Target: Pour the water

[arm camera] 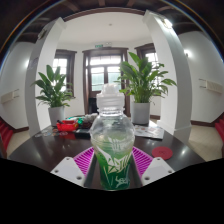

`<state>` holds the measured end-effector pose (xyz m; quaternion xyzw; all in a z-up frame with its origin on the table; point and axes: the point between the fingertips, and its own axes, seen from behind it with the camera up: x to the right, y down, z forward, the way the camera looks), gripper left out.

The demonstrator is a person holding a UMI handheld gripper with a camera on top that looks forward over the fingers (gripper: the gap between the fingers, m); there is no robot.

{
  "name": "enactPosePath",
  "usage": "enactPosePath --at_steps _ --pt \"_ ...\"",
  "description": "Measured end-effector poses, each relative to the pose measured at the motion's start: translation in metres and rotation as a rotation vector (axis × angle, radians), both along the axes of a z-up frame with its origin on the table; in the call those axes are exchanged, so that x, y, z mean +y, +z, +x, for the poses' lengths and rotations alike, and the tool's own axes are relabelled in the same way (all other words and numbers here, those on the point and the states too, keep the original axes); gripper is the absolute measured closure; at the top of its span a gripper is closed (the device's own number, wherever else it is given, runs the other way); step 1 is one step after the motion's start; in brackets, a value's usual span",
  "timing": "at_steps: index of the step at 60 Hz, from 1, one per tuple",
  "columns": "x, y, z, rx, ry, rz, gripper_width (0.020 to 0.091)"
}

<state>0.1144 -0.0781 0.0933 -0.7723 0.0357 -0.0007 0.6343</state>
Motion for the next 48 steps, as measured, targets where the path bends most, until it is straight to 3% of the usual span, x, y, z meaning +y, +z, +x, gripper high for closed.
enactPosePath --at_steps 2,7,12,13,31,40,48 --pt "0.001 -0.004 0.004 -0.021 -0.016 -0.007 0.0589" --pt "0.002 -0.001 0.000 -0.049 -0.005 0.026 0.0626" --pt "0.003 0.000 -0.002 -0.072 -0.006 0.051 0.0694" --pt "0.004 0.002 0.001 -0.071 -0.006 0.050 0.0735" --pt "0.009 0.008 -0.032 0.020 -0.003 0.044 0.0737" --pt "0.040 0.023 -0.096 0.359 0.014 0.048 0.0734" --pt "0.071 0.042 -0.115 0.816 -0.049 0.099 0.0735"
